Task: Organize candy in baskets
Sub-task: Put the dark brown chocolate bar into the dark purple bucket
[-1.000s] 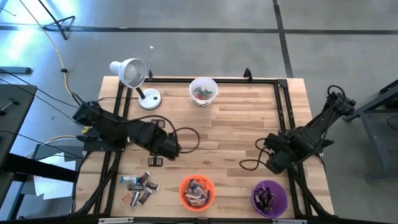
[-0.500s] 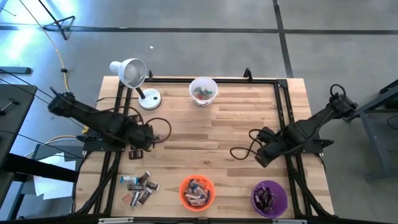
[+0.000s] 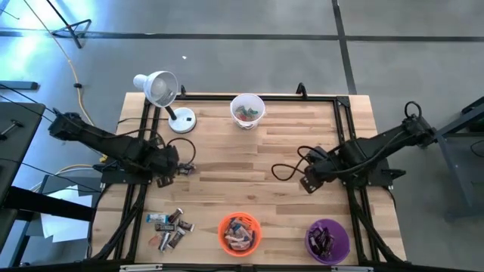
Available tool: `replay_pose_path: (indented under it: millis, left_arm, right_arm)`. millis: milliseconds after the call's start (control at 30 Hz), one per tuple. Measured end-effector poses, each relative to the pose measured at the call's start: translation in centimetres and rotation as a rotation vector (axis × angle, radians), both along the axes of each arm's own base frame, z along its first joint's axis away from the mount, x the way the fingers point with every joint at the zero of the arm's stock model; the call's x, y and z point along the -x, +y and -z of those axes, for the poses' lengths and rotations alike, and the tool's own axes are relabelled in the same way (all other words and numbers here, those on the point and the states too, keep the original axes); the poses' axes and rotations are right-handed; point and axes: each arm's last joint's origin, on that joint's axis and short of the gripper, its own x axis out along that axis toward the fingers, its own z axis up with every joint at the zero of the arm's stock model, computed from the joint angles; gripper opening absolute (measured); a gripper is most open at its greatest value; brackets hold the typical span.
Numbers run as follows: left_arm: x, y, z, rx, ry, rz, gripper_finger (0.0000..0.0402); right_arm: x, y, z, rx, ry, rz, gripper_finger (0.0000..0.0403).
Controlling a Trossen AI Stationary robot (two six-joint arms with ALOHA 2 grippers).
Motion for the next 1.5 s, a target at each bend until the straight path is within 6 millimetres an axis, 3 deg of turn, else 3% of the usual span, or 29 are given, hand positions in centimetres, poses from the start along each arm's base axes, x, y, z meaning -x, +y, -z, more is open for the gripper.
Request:
replay_pose_path:
  millis: [167, 767, 1500]
  left_arm:
    - [0.1, 0.8, 0.8, -0.019, 0.015, -0.084, 0.0132]
    - [-0.1, 2.0, 4.2, 0.127, 0.047, -0.125, 0.0124]
    - [0.7, 3.2, 7.8, 0.155, 0.046, -0.441, 0.0124]
  right_arm:
    - [-0.3, -0.5, 0.0, -0.004, -0.010, 0.023, 0.0165]
    - [-0.8, -2.0, 0.0, 0.048, -0.019, 0.019, 0.0165]
    - [-0.9, -2.4, 0.0, 0.055, -0.017, -0.005, 0.0165]
